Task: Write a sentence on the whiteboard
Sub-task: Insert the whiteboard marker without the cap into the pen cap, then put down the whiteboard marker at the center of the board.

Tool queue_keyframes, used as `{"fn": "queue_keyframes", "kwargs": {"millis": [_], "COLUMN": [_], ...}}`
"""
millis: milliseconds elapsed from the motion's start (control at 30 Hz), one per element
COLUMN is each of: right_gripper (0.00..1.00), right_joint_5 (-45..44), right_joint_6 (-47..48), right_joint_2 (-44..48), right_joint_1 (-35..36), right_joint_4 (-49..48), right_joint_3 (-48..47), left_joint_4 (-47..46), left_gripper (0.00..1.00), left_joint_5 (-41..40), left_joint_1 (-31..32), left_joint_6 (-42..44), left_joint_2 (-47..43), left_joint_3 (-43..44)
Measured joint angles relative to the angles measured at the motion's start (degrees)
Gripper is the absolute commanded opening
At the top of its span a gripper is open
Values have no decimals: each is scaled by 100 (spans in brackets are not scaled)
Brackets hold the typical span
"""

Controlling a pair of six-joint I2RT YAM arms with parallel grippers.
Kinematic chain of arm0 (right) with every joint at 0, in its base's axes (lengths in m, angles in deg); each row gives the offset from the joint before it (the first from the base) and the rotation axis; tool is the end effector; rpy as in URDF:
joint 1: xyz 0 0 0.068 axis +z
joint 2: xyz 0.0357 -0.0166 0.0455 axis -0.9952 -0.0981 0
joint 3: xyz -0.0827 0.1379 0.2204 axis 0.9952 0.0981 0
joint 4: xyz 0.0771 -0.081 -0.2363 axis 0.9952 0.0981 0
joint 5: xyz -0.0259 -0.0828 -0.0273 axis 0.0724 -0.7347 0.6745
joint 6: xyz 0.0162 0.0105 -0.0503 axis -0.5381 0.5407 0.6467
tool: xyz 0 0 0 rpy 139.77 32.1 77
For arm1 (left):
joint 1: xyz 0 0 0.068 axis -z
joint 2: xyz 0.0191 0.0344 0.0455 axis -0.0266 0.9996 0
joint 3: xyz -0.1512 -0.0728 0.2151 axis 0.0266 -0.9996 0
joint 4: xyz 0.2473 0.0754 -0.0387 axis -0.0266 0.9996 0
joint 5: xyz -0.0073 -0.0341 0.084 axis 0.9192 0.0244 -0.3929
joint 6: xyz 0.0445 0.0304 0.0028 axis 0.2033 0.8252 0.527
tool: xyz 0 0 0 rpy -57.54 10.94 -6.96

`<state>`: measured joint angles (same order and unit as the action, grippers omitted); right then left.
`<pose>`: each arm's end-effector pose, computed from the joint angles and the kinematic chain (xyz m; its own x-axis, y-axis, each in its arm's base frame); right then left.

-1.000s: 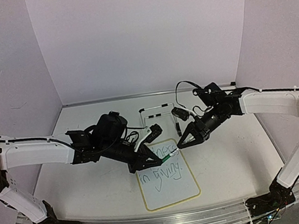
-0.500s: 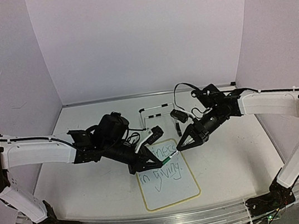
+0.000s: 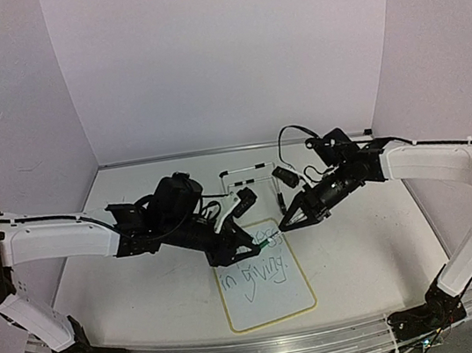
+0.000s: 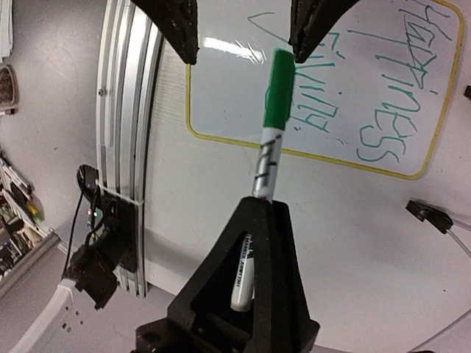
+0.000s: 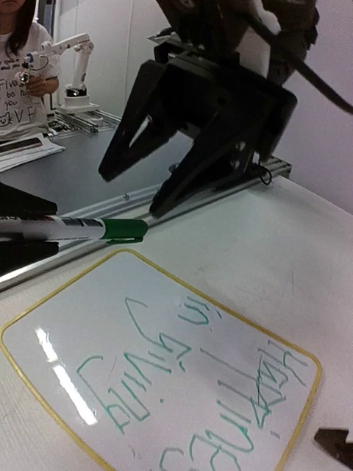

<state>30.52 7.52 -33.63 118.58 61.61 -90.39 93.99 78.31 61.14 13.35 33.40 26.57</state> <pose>0.2501 0.2071 0.2487 -0.7756 -0.4153 -0.4755 -0.5891 0.2055 0.7815 0.1609 -0.3021 0.2497 -0.3040 0.4776 -0.8243 0.9516 0.1927 -0.2393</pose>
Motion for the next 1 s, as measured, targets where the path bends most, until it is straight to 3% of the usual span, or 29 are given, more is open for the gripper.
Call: {"fn": "queue_keyframes", "kwargs": {"millis": [233, 467, 600, 733, 867, 1000], "right_gripper": [0, 0, 6, 27, 55, 71], "right_joint_5": [-1482, -2013, -2045, -1974, -2260, -2658], "right_joint_6": [-399, -846, -1013, -1142, -1269, -1327], "right_joint_2": [389, -61, -643, -906, -963, -965], "right_joint_1": [-1148, -1890, -2108, -2289, -2448, -2579], "right_joint_4": [-193, -644, -922, -1182, -1238, -1249], "right_joint_3": [427, 793, 798, 796, 796, 797], "left_joint_4": [-261, -49, -43, -18, -13, -13], "left_gripper": [75, 77, 78, 78, 79, 79], "left_joint_5": [-1187, -1958, -2087, -2165, -2194, -2194], "left_joint_1": [-38, -318, -535, -682, -793, -897], "left_joint_6": [-762, -1828, -2380, -2775, -3109, -3356], "left_joint_2": [-812, -866, -620, -425, -380, -363], "left_joint_3": [-648, -951, -951, -953, -953, -969]}}
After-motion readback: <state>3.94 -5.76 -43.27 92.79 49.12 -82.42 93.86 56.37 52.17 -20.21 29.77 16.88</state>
